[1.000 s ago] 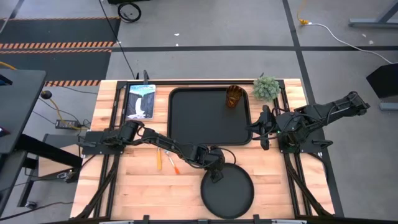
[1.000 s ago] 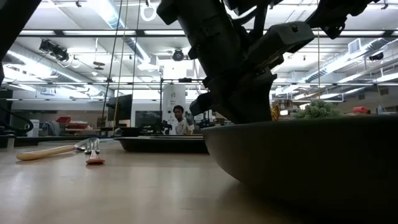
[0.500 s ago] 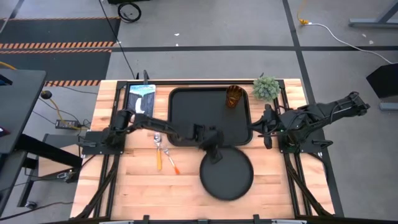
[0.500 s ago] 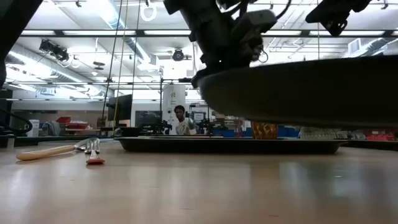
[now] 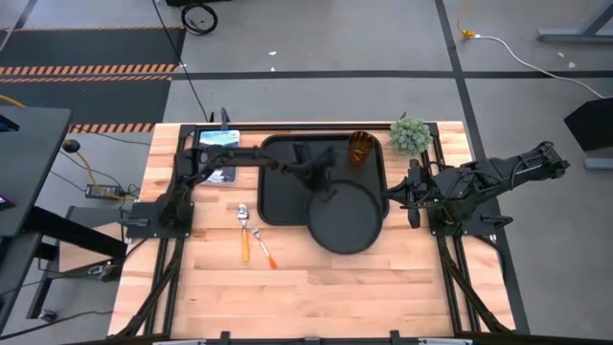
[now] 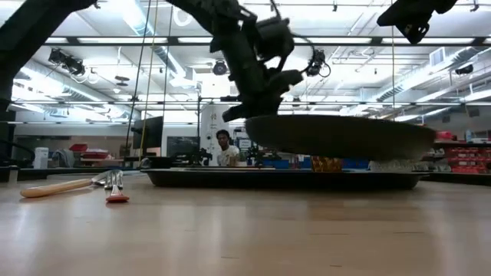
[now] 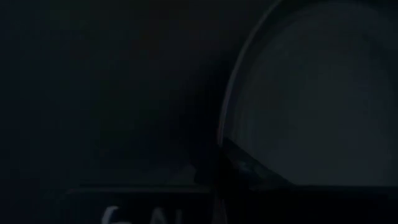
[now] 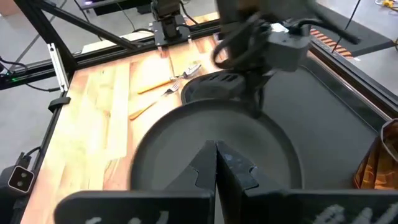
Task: Pick and place plate/cup/fork/spoon on tray
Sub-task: Put the black plate on the black tray, then put the orange fork to the left of the black plate on the black tray
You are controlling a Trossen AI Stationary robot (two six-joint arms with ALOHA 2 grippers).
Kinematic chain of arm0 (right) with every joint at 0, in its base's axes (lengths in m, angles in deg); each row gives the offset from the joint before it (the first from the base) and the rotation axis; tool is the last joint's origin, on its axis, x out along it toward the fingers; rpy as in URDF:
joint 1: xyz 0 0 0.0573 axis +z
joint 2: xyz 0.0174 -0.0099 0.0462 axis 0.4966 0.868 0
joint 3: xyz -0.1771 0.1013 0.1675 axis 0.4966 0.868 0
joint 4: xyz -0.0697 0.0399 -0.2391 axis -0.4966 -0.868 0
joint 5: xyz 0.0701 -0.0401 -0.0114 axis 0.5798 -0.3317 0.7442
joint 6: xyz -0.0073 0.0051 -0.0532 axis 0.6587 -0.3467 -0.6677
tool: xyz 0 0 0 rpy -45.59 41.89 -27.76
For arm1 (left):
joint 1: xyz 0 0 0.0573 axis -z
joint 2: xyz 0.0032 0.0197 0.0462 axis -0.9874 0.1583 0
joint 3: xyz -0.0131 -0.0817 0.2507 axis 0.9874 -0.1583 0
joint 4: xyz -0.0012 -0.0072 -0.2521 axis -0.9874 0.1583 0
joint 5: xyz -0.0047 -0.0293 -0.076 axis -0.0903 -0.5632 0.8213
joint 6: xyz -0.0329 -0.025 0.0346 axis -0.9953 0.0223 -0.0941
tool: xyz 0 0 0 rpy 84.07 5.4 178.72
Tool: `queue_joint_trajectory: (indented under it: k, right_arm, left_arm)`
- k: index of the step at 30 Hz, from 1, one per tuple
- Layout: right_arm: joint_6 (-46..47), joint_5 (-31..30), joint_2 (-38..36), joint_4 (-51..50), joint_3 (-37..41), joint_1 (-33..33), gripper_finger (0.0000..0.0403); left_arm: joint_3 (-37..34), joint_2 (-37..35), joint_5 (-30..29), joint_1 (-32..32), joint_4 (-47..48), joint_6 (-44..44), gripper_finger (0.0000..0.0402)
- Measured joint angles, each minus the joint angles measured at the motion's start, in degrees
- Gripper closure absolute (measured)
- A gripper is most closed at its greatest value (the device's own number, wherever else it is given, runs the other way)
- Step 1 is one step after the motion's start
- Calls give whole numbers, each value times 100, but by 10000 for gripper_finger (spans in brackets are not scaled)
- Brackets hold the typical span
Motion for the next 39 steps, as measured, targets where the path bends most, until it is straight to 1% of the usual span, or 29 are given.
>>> queue_joint_trajectory:
  k: [3,11,16,19,21,25,31,35,39]
  right_arm:
    - [-33,-1,0,0,0,0,394]
    - [-57,-1,0,108,0,0,394]
    - [-57,-1,3,117,0,0,394]
    - [-57,-1,4,116,0,0,394]
    - [-59,-3,4,127,0,0,394]
    - [-89,-2,9,168,0,0,394]
    - [-92,-19,9,160,0,0,394]
    - [-83,-20,9,157,0,0,394]
    - [-85,-21,9,134,0,0,394]
  left_arm:
    - [0,4,8,-305,179,124,387]
    - [9,68,-7,-920,128,285,387]
    - [4,173,0,-1044,139,236,387]
    - [4,258,8,-1020,109,240,386]
    - [2,264,-98,-964,106,236,381]
    - [4,256,-498,-858,-7,240,354]
    - [4,236,-510,-875,19,505,296]
    - [4,83,-446,-868,306,897,276]
    - [4,-178,-85,-632,1002,1183,276]
